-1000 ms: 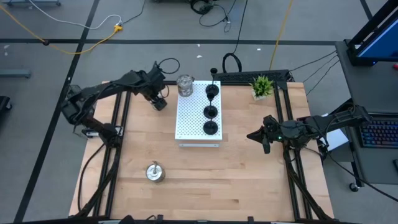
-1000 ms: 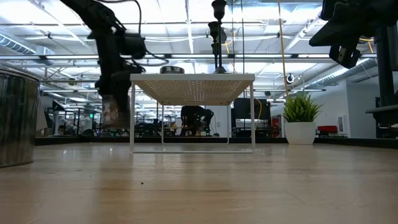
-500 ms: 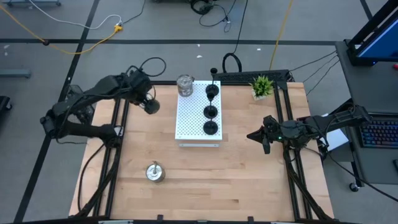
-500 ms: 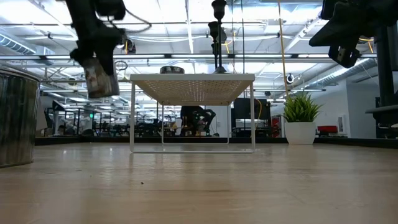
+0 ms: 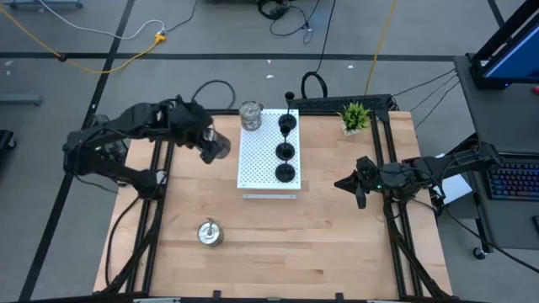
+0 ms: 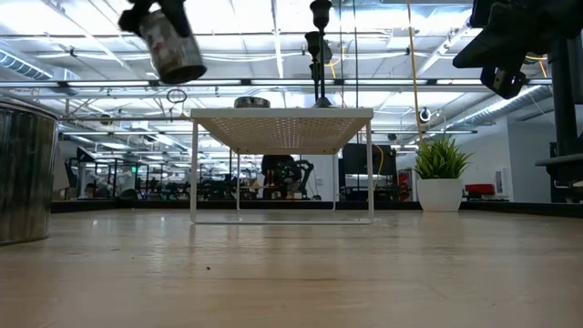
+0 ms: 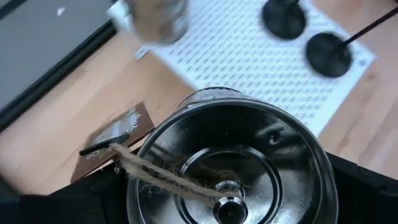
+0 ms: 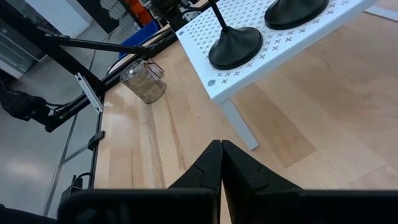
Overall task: Pick & Place candle stick holders
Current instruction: Put the top brown scented candle on the shelf aligned with the other brown scented candle
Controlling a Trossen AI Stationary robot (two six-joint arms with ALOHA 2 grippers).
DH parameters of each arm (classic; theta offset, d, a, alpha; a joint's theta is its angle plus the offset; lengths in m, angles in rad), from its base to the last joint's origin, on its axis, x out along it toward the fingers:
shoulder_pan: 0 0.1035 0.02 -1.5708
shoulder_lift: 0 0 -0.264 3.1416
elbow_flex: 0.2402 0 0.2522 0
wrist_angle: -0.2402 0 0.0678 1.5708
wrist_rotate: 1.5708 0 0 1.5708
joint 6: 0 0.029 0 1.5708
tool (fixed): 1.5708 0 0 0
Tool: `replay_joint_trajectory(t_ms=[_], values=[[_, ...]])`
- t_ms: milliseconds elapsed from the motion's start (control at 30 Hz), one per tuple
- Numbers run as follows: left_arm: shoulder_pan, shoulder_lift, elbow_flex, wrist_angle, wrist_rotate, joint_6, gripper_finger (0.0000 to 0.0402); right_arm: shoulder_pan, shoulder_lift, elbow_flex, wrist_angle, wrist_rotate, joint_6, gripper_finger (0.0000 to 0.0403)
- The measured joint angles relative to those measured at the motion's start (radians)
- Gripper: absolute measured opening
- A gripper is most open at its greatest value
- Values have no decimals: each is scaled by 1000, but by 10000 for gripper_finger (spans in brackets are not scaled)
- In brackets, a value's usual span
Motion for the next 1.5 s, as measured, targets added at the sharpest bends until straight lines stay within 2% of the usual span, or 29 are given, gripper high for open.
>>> replay_joint_trajectory(t_ms=[267,467,700,967,1500], values=[[-93,206,145,7,-39,15,349,0,0,0,0,-26,-8,0],[-94,341,228,8,-99,35,349,0,0,0,0,-26,-8,0],[-79,429,241,11,-98,38,349,0,0,0,0,-26,-8,0],[-68,489,241,51,-79,51,349,0,0,0,0,-26,-15,0],[-26,490,241,70,-54,84,358,0,0,0,0,-26,-12,0]])
